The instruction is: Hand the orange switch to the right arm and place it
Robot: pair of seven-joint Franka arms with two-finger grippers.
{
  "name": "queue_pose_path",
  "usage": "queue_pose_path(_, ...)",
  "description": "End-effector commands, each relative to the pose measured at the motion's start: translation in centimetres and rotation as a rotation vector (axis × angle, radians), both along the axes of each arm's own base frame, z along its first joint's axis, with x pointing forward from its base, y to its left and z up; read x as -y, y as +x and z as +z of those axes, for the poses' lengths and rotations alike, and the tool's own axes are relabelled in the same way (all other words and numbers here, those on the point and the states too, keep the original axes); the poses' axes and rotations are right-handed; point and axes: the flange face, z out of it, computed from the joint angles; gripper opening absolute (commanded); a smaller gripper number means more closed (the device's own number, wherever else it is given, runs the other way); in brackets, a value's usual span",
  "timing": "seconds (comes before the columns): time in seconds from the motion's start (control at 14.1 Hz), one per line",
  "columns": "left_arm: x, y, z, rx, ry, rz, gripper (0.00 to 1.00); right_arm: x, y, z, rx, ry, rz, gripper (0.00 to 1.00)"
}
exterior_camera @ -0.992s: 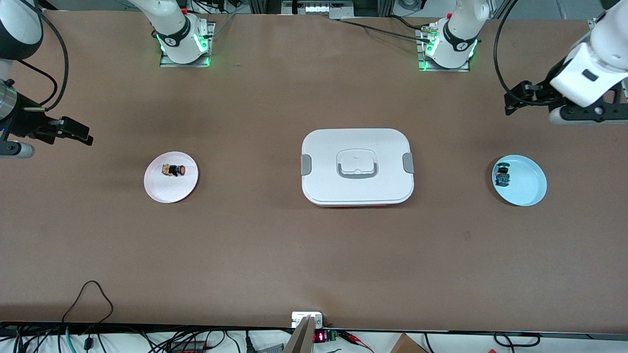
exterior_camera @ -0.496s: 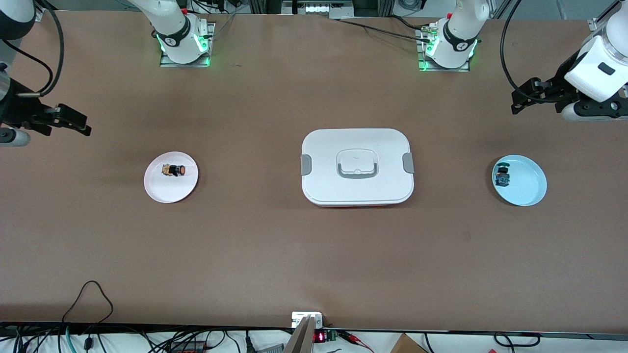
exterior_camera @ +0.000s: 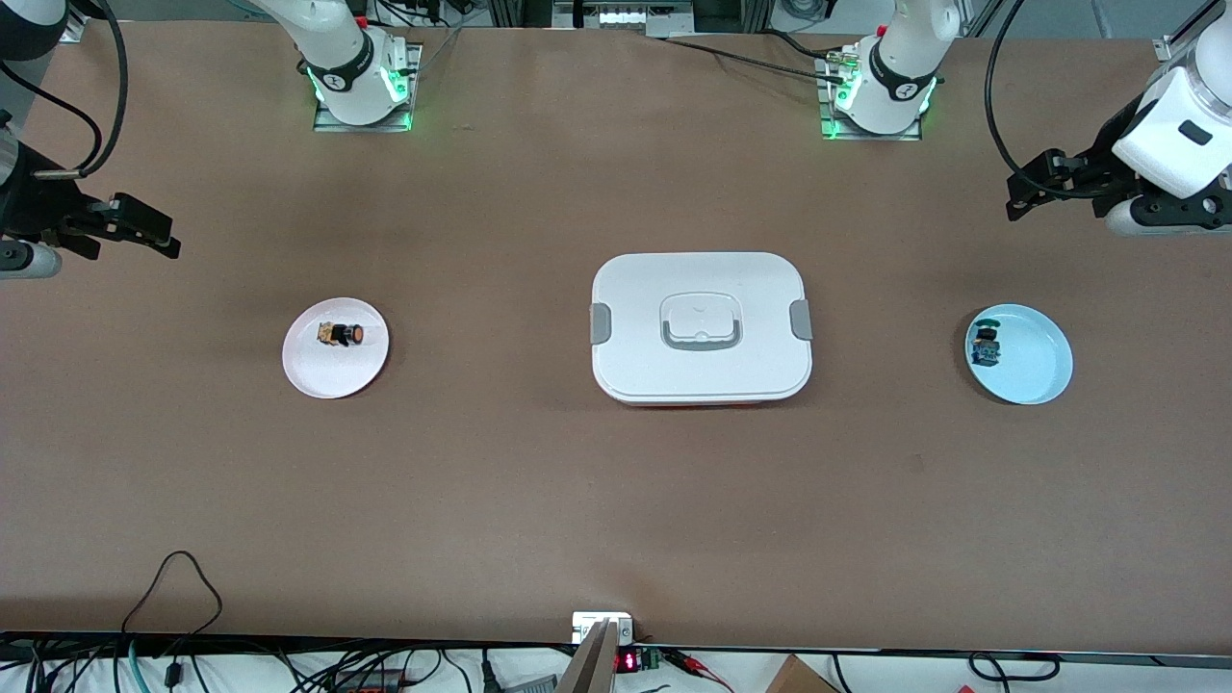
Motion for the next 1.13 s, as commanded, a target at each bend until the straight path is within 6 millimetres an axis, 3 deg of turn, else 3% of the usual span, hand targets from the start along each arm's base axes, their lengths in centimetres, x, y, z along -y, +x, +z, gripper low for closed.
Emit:
queue_pose_path(0.0,-0.4,0.1,-0.2,-0.018,-0.024,-0.003,1.0,0.0,-0.4,1.1,-0.021,-0.011,0.006,1.0)
queue_pose_path(0.14,1.2,0.3,0.1,-0.009,-0.02,-0.034,1.0,-0.2,-0.4,1.1,-0.022,-0.013,0.008,1.0)
queue_pose_path(0.21,-0.5,0.7,-0.1,-0.008,-0.029,-0.002,1.0,-0.3,-0.4,1.1,-0.023,-0.022,0.011,1.0)
queue_pose_path(0.5,-1.3,1.4,-0.5,0.009,-0.024,0.01,1.0,-0.3,-0.4,1.1,-0.023,-0.029,0.016,1.0)
queue_pose_path(1.06,0.3,1.2,-0.6,0.004,-0.022,-0.019,1.0,-0.2,-0.6,0.9,-0.047,-0.028,0.049,1.0)
